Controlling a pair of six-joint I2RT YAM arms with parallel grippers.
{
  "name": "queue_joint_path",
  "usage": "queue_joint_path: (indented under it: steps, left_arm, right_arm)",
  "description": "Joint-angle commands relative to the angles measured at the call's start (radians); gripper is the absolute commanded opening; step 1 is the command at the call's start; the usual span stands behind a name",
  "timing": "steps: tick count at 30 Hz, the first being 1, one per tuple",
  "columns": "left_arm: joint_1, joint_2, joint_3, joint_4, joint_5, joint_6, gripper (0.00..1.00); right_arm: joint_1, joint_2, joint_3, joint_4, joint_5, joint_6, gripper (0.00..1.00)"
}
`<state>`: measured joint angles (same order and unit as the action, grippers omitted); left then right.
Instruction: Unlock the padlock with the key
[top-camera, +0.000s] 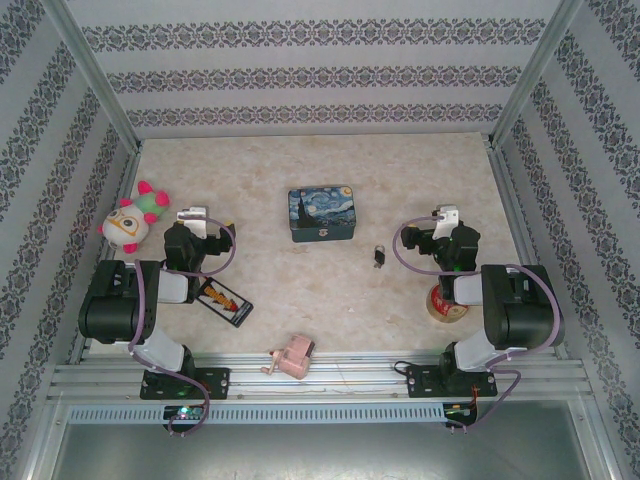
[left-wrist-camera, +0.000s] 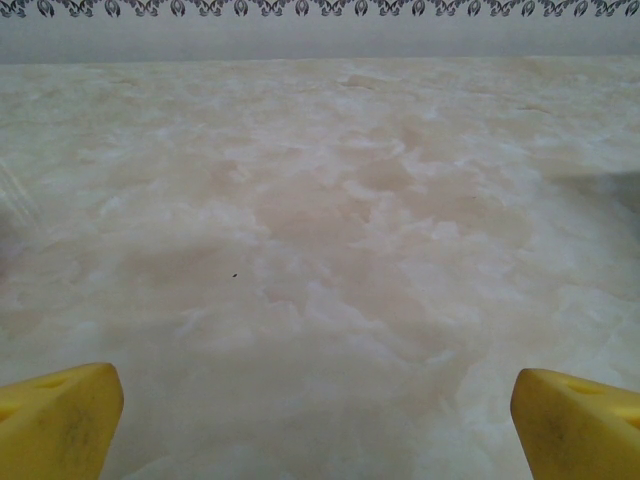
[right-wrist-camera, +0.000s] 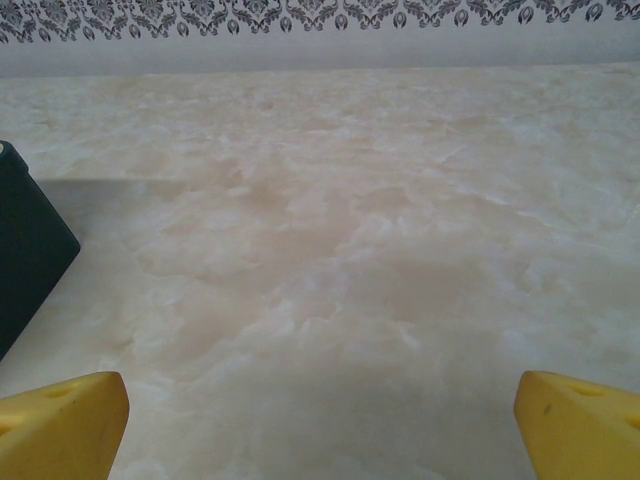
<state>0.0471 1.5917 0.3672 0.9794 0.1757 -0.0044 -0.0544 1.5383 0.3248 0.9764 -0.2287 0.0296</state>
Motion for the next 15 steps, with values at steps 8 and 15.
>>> queue_joint_path:
  steps: [8,15]
  left_arm:
    - [0.008,0.001,0.01,-0.009,-0.001,-0.007,0.99]
    - [0.008,0.001,0.009,-0.007,0.0,-0.006,0.99]
  right_arm:
    - [0.012,-0.003,0.013,0.013,0.011,-0.005,0.98]
    - [0.011,-0.003,0.013,0.013,0.011,-0.005,0.98]
